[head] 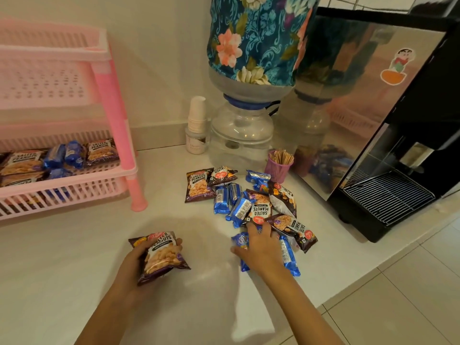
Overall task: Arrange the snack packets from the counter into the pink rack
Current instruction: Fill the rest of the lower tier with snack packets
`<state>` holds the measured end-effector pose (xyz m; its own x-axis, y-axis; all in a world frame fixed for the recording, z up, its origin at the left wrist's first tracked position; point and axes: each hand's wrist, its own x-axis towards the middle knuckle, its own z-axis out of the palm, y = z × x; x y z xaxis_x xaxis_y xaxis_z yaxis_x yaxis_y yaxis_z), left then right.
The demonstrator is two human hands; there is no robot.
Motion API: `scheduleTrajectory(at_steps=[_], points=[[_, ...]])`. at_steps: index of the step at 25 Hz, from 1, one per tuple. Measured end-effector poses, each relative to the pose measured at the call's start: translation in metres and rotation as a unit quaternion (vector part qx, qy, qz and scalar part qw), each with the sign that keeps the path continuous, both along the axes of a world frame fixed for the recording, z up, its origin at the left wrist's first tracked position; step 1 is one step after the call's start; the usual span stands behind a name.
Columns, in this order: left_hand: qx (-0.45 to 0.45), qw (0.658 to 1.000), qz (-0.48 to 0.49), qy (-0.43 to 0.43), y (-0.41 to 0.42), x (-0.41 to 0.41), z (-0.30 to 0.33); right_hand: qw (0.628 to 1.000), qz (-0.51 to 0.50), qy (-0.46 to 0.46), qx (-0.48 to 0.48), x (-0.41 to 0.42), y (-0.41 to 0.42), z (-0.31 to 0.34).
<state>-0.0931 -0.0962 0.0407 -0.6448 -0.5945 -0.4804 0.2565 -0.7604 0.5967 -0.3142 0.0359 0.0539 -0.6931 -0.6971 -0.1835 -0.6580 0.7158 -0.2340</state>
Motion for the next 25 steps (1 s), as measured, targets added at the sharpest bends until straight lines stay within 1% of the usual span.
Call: scheduleTrajectory(at_steps=[2, 4, 7, 10, 12, 14, 17, 19, 20, 22, 24, 25], points=[[0.021, 0.999, 0.028, 0.017, -0.001, 0.006, 0.004, 0.999, -0.013, -0.018, 0.031, 0.007, -0.005, -0.004], [0.049, 0.998, 0.045, 0.007, -0.004, 0.013, 0.009, 0.999, -0.018, -0.024, 0.028, 0.021, -0.011, -0.008], [0.087, 0.995, 0.045, 0.009, -0.011, 0.03, 0.023, 0.999, -0.03, -0.032, 0.003, 0.044, -0.024, -0.01], [0.087, 0.996, 0.037, 0.003, -0.026, 0.05, 0.034, 0.997, -0.022, -0.059, -0.038, 0.066, -0.046, -0.011], [0.059, 0.998, 0.025, 0.006, -0.038, 0.065, 0.043, 0.996, -0.002, -0.072, -0.059, 0.082, -0.066, -0.009], [0.012, 1.0, 0.012, -0.011, -0.052, 0.079, 0.065, 0.994, 0.018, -0.078, -0.07, 0.098, -0.085, -0.008], [-0.077, 0.994, 0.058, -0.045, -0.087, 0.1, 0.103, 0.989, 0.051, -0.1, -0.092, 0.123, -0.112, -0.004], [-0.152, 0.981, 0.1, -0.069, -0.12, 0.112, 0.118, 0.981, 0.082, -0.133, -0.119, 0.139, -0.126, 0.003], [-0.186, 0.971, 0.124, -0.085, -0.14, 0.12, 0.123, 0.971, 0.106, -0.154, -0.148, 0.147, -0.134, 0.01], [-0.227, 0.951, 0.173, -0.121, -0.18, 0.138, 0.128, 0.942, 0.155, -0.194, -0.226, 0.163, -0.153, 0.037], [-0.255, 0.931, 0.203, -0.164, -0.215, 0.156, 0.13, 0.908, 0.202, -0.196, -0.31, 0.18, -0.18, 0.071], [-0.266, 0.922, 0.201, -0.195, -0.229, 0.162, 0.131, 0.895, 0.224, -0.186, -0.338, 0.188, -0.198, 0.088]])
